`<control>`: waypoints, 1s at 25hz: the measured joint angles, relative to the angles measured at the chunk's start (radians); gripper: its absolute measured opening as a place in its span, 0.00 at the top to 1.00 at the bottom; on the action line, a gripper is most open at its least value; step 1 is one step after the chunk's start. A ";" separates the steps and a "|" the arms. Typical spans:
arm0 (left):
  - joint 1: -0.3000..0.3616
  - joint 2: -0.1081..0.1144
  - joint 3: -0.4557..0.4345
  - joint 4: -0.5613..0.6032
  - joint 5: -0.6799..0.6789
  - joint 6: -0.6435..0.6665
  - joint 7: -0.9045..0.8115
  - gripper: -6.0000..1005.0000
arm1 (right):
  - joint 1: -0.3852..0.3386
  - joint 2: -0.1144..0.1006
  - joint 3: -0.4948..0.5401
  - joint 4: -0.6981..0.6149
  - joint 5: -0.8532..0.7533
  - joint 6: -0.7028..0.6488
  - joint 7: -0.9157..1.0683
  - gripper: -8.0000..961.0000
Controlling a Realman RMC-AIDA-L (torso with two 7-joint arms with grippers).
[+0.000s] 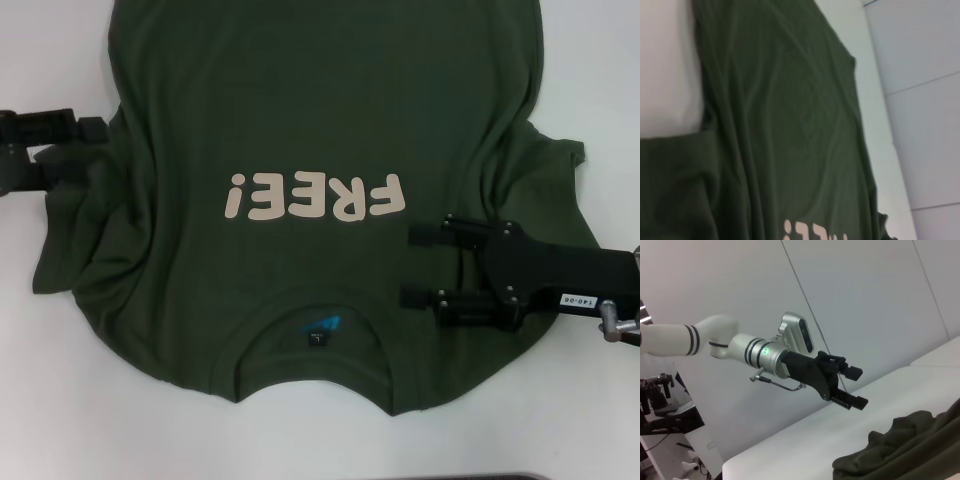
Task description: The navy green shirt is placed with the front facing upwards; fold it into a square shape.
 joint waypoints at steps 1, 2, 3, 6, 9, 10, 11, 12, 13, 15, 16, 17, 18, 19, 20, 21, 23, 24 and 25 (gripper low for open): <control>-0.004 0.002 -0.008 0.000 0.007 -0.004 -0.006 0.22 | 0.000 0.000 0.000 0.000 0.000 0.003 0.000 0.07; -0.007 0.004 -0.024 0.001 0.011 -0.007 -0.008 0.22 | 0.000 0.000 0.001 0.001 0.000 0.006 0.000 0.07; -0.008 0.004 -0.037 0.001 0.013 -0.007 -0.007 0.22 | 0.000 0.001 0.002 0.002 0.000 0.008 0.000 0.07; -0.002 0.003 -0.072 0.002 0.014 -0.012 -0.001 0.23 | 0.000 0.002 0.008 0.008 0.005 0.009 0.000 0.07; 0.006 0.006 -0.078 -0.002 0.015 -0.028 0.000 0.23 | 0.002 0.003 0.013 0.010 0.008 0.012 0.000 0.07; 0.008 0.007 -0.079 -0.003 0.015 -0.032 0.000 0.23 | 0.003 0.003 0.013 0.010 0.008 0.013 0.000 0.07; 0.009 0.007 -0.080 -0.004 0.016 -0.036 0.000 0.23 | 0.005 0.003 0.013 0.010 0.009 0.015 0.000 0.07; 0.010 0.007 -0.081 -0.004 0.016 -0.038 0.000 0.23 | 0.006 0.003 0.014 0.010 0.009 0.018 0.005 0.07; 0.010 0.007 -0.081 -0.004 0.016 -0.038 0.000 0.23 | 0.007 0.003 0.014 0.010 0.009 0.021 0.012 0.07; 0.010 0.005 -0.081 -0.005 0.016 -0.041 0.000 0.23 | 0.011 0.003 0.014 0.010 0.009 0.029 0.038 0.07; 0.010 0.003 -0.080 -0.005 0.017 -0.044 0.000 0.23 | 0.012 0.002 0.014 0.010 0.009 0.032 0.049 0.07; 0.008 0.001 -0.078 -0.005 0.021 -0.047 -0.001 0.23 | 0.013 0.001 0.014 0.010 0.009 0.033 0.057 0.07; 0.005 0.001 -0.077 -0.005 0.030 -0.050 -0.002 0.23 | 0.014 0.000 0.014 0.010 0.009 0.034 0.061 0.07; 0.002 0.001 -0.076 -0.006 0.042 -0.054 -0.004 0.23 | 0.015 0.000 0.014 0.010 0.009 0.034 0.064 0.07; -0.003 0.000 -0.076 -0.007 0.057 -0.058 -0.006 0.23 | 0.016 0.000 0.014 0.009 0.009 0.033 0.065 0.07; -0.006 0.000 -0.076 -0.007 0.074 -0.064 -0.012 0.23 | 0.018 0.000 0.014 0.009 0.009 0.033 0.065 0.07; -0.010 0.000 -0.077 -0.008 0.105 -0.077 -0.024 0.23 | 0.022 0.000 0.014 0.009 0.009 0.031 0.065 0.07; -0.013 -0.001 -0.077 -0.008 0.118 -0.084 -0.032 0.23 | 0.024 0.000 0.014 0.010 0.009 0.031 0.065 0.07; -0.014 -0.001 -0.077 -0.008 0.124 -0.087 -0.037 0.23 | 0.025 0.000 0.014 0.010 0.009 0.030 0.065 0.07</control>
